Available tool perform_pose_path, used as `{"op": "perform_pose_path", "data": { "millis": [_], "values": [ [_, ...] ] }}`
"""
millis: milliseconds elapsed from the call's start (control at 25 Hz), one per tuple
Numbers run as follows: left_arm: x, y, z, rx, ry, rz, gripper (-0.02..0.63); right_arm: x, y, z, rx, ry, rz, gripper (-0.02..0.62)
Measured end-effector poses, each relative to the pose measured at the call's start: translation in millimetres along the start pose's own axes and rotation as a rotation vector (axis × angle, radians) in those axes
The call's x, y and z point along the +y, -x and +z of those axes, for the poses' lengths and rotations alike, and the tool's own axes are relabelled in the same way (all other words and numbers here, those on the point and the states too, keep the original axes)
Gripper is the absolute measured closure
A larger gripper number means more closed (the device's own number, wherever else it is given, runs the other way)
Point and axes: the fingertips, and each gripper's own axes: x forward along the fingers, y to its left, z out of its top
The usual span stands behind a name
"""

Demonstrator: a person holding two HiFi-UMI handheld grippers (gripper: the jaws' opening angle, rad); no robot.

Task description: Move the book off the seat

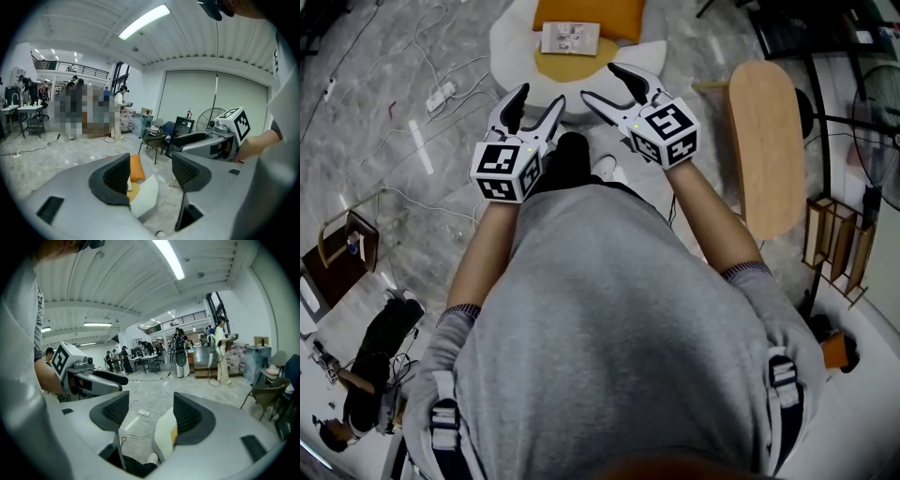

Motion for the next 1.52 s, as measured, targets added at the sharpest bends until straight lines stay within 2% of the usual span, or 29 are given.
{"op": "perform_pose_path", "data": {
  "millis": [400, 560, 760, 1080, 1320, 1520],
  "values": [
    [86.5, -68.3, 23.9, 0.005, 0.076, 0.017, 0.308, -64.1, -82.7, 28.2, 0.096, 0.049, 0.013, 0.284],
    [118.5, -91.8, 22.4, 0.024, 0.129, 0.029, 0.308, -86.0, -118.4, 31.5, 0.147, 0.058, 0.027, 0.282],
    [151.5, -123.3, 11.0, 0.070, 0.150, 0.054, 0.308, -122.2, -154.9, 23.0, 0.189, 0.024, 0.035, 0.281],
    [197.2, -194.5, -37.0, 0.181, 0.218, 0.156, 0.308, -199.5, -199.2, -24.2, 0.254, -0.051, 0.034, 0.279],
    [225.6, -250.7, -82.2, 0.213, 0.362, 0.232, 0.308, -255.5, -240.3, -82.6, 0.341, -0.112, 0.069, 0.276],
    [240.7, -288.7, -140.4, 0.238, 0.487, 0.285, 0.307, -294.0, -284.3, -139.7, 0.412, -0.112, 0.093, 0.275]
  ]
}}
